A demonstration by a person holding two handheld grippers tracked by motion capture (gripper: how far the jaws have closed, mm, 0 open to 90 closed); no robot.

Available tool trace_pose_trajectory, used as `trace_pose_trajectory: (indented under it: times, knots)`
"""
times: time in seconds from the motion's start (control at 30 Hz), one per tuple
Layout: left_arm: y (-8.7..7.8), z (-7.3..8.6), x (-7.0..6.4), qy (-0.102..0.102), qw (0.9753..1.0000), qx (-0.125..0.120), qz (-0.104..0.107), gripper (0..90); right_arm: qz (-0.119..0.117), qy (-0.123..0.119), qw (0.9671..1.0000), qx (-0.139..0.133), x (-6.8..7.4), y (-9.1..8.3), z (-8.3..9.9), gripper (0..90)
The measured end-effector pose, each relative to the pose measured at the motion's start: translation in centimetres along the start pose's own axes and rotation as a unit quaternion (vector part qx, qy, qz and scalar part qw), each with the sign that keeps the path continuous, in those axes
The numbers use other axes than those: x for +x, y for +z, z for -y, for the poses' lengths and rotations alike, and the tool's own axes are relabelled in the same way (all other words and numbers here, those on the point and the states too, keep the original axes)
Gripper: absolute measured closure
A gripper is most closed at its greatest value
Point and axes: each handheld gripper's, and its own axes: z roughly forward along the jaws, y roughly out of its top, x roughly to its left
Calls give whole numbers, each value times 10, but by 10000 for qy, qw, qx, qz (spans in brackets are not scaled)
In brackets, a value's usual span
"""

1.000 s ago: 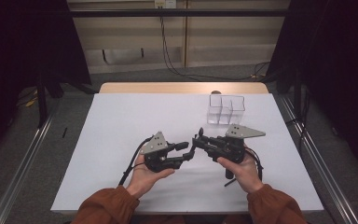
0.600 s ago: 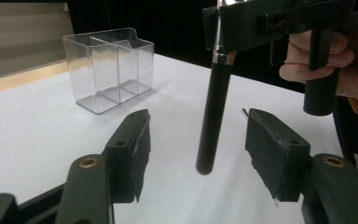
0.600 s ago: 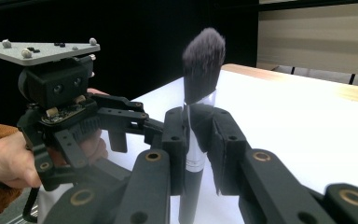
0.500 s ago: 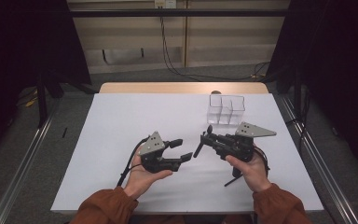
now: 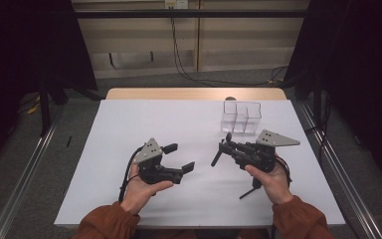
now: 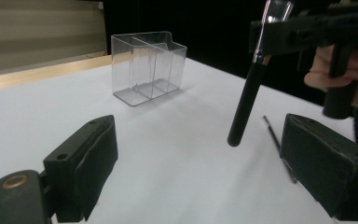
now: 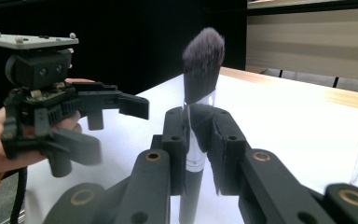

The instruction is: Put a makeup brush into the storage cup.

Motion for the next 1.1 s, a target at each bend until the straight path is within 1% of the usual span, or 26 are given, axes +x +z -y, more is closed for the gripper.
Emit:
trace_pose_trajectory:
  times: [0.07,0.13,0.23,0.3,0.37,0.47,0.57,0.6,0.73,0.77,0.8,0.83,0.9,0.97,1.03,1.1]
  knots:
    - [-4,0,0,115,9999,-6,-32,105,38,-13,10000,0,-1,-1,0,787]
    - [-7,0,1,204,9998,75,-48,95,83,-18,10000,8,-3,-2,0,786]
    - [-13,1,3,233,9997,61,-67,77,140,12,9999,23,-7,-4,0,787]
    - [-19,0,5,250,9996,71,-126,68,196,9,9998,4,-10,-6,0,787]
    - [-26,1,8,193,9997,38,-166,60,237,43,9997,2,-12,-8,-1,787]
    - [-37,3,14,242,9991,84,-326,50,301,36,9995,-21,-16,-11,-3,787]
    - [-47,6,18,148,9990,61,-406,47,373,29,9993,-81,-19,-16,-6,787]
    - [-50,7,19,142,9990,55,-422,46,408,-18,9991,-84,-20,-18,-8,787]
    - [-62,10,21,141,9984,80,-533,45,454,-63,9989,-110,-22,-21,-11,788]
    - [-65,11,21,128,9983,39,-568,43,467,-66,9988,-124,-23,-22,-11,787]
    - [-69,11,22,134,9981,53,-595,43,483,-78,9987,-119,-23,-23,-12,788]
    - [-73,11,23,121,9978,52,-653,43,501,-78,9986,-130,-24,-23,-12,788]
    - [-82,13,25,87,9969,-28,-784,43,528,-76,9985,-142,-26,-25,-13,788]
    - [-89,15,28,66,9957,-12,-921,42,560,-83,9983,-143,-27,-26,-13,788]
    - [-93,17,31,34,9951,-57,-989,35,592,-81,9981,-137,-28,-26,-14,788]
    - [-95,18,31,148,9949,-39,-994,35,612,-92,9980,-136,-29,-27,-15,788]
